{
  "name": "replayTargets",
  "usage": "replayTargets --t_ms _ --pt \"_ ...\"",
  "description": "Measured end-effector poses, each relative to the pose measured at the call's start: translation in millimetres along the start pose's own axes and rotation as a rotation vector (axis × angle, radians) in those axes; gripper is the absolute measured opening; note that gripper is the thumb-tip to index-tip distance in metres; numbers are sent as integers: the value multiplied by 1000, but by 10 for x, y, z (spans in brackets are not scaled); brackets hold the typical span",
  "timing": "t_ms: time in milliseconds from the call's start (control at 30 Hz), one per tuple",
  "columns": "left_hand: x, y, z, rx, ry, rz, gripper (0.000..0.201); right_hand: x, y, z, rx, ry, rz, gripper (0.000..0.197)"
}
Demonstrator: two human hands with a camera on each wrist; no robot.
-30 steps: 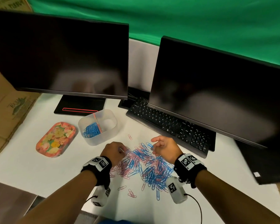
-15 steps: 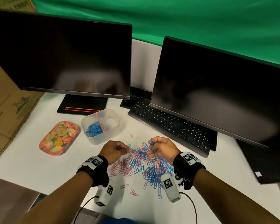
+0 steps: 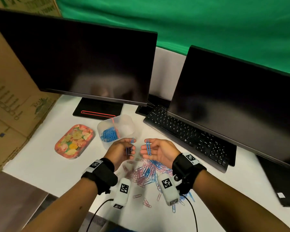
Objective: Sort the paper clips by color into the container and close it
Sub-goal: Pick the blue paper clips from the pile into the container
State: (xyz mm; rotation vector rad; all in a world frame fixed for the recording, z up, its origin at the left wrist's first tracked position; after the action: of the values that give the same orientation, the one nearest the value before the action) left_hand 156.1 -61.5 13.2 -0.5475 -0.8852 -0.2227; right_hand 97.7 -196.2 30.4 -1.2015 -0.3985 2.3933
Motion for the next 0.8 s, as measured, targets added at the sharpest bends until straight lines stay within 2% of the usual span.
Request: replayTargets --t_ms 167,300,433,533,633,700,800 --pt "364 432 20 170 -52 142 10 -153 -531 -350 -26 -20 106 24" --pt "625 789 -26 307 -31 100 15 -290 -943 -634 -3 -26 214 17" --pt "719 946 -93 356 32 47 24 -293 -1190 -839 26 -61 271 28" --pt "731 1006 -127 386 57 -14 39 -289 -1201 -917 64 -61 320 24" --pt "756 1019 -118 395 74 -85 47 -331 -1070 -884 78 -30 297 19" --pt "790 1030 -90 410 66 -108 44 -382 -819 -823 107 10 274 21" --pt "859 963 -43 417 6 -183 27 -390 -300 -682 142 27 306 29"
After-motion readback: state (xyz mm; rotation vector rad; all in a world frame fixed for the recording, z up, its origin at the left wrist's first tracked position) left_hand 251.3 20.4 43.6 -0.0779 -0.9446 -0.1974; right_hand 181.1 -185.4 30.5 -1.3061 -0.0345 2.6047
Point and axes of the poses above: each hand's wrist, its own z-axis away from the middle knuckle, its own y-axis out of the back of the hand, x = y × z, the point moved 9 cm from there along -z, towards the middle knuckle, and after that the axes turned 7 degrees about -x, right-handed, at the moved point
